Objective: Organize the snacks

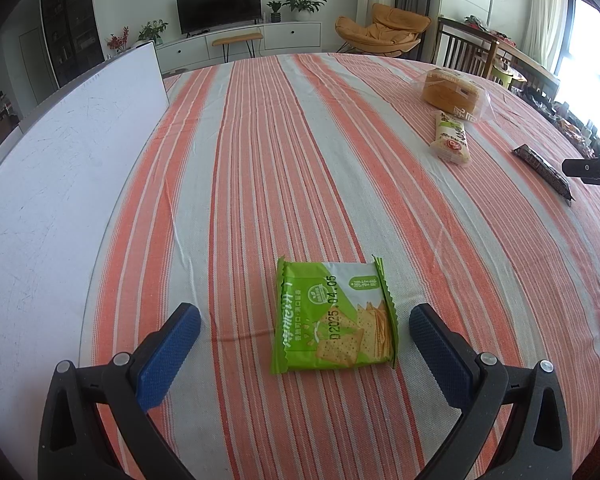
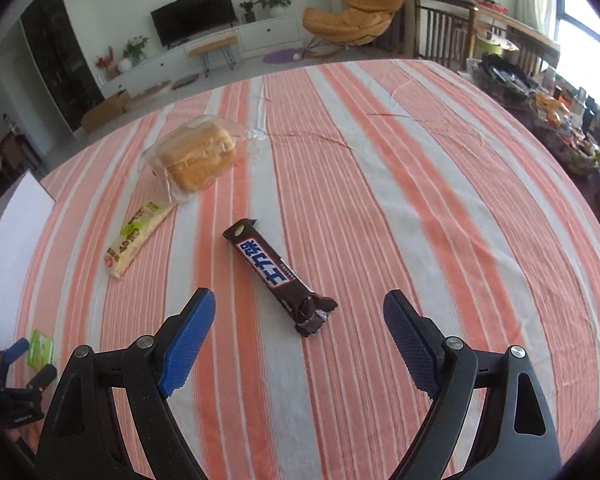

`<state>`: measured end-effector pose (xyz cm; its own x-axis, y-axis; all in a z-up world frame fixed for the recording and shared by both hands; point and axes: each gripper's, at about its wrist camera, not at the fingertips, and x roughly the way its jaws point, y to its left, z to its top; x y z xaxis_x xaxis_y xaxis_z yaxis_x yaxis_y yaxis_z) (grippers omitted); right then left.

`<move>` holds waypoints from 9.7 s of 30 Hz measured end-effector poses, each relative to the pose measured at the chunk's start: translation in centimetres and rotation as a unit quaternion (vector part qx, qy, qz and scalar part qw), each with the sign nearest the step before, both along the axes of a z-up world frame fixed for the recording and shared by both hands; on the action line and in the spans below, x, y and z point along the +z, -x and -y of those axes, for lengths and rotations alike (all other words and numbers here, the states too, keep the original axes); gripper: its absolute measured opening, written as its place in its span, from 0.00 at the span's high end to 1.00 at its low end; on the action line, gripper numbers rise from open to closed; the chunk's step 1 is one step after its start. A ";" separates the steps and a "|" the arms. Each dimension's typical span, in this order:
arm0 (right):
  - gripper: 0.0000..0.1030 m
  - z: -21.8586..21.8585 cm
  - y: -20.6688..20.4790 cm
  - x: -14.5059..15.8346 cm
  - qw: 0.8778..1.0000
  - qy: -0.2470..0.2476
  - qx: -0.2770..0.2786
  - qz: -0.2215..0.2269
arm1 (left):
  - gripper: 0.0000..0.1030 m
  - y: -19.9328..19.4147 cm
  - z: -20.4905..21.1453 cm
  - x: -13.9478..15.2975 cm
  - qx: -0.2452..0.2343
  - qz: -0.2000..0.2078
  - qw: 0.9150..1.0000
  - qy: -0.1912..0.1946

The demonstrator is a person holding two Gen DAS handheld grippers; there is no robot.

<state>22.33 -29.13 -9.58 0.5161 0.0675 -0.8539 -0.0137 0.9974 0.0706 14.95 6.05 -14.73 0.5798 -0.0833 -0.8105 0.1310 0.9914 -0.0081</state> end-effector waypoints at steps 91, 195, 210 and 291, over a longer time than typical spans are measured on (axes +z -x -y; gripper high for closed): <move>0.13 -10.0 12.6 -3.0 0.988 -0.131 0.055 -0.056 | 0.00 0.1 -1.4 0.3 -0.024 -0.057 0.998 -0.002; 0.14 -8.1 10.0 -4.2 0.997 0.033 -0.032 0.058 | 0.01 -5.0 7.8 3.3 -0.057 -0.011 0.997 0.054; 0.12 -8.2 10.0 -4.1 0.997 0.032 -0.030 0.057 | 0.73 -14.5 15.8 1.8 -0.095 -0.010 0.995 -0.002; 0.28 -9.4 -0.2 -3.1 0.997 0.069 0.014 0.031 | 0.00 -3.2 0.1 -0.1 0.035 -0.001 0.999 0.002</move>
<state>22.53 -19.75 -12.69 0.5682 -0.0338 -0.8222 -0.0415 0.9967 -0.0697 18.12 5.96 -14.79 0.5830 -0.0453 -0.8112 0.0608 0.9981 -0.0121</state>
